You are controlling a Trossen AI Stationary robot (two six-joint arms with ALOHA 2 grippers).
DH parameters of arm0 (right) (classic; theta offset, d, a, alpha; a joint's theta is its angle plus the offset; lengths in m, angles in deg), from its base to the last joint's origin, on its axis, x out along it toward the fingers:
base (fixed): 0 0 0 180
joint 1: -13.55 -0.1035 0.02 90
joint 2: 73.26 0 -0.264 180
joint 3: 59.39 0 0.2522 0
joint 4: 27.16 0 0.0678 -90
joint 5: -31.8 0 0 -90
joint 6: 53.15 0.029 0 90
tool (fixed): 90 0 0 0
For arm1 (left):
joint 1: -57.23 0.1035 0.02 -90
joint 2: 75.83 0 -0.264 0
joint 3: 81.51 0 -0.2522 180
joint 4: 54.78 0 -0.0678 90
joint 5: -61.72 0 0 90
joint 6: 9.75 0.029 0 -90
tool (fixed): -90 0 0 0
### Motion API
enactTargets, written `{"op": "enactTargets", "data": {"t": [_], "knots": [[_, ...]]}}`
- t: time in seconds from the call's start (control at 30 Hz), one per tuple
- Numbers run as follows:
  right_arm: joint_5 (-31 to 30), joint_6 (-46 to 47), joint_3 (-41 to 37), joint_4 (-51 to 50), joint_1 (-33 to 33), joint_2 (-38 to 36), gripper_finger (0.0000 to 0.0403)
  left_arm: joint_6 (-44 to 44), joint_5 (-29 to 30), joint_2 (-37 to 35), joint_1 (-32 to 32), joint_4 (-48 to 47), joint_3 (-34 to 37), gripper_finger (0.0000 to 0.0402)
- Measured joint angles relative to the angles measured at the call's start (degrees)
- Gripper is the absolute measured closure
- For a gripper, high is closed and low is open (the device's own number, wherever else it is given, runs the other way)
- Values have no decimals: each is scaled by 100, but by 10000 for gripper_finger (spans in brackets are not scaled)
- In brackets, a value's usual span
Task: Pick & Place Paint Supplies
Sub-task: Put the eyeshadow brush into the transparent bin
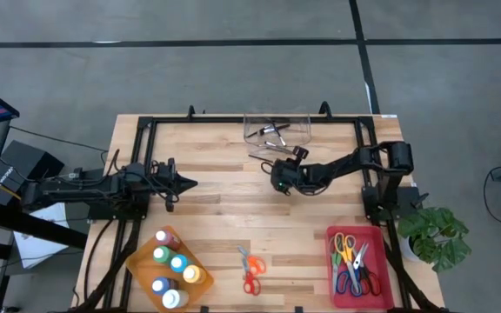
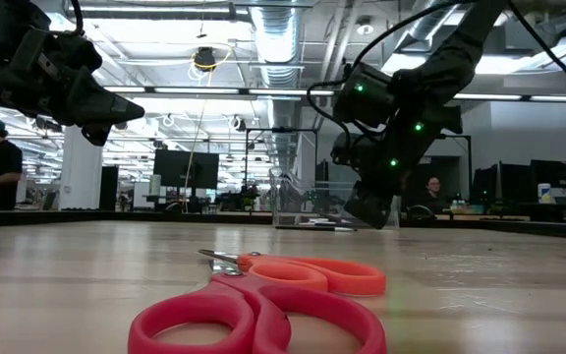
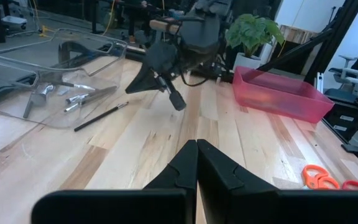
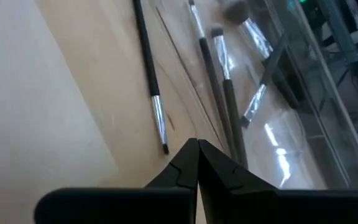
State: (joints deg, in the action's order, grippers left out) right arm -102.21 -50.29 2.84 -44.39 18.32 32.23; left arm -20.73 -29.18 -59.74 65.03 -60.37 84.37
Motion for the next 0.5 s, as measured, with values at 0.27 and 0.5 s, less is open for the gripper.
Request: {"op": "enactTargets", "data": {"t": [0.27,0.5], "knots": [[771,-287,12,657,413,93,403,0,0,16,-1,3,2,401],[901,-220,40,941,499,621,403,0,0,16,1,3,0,401]]}}
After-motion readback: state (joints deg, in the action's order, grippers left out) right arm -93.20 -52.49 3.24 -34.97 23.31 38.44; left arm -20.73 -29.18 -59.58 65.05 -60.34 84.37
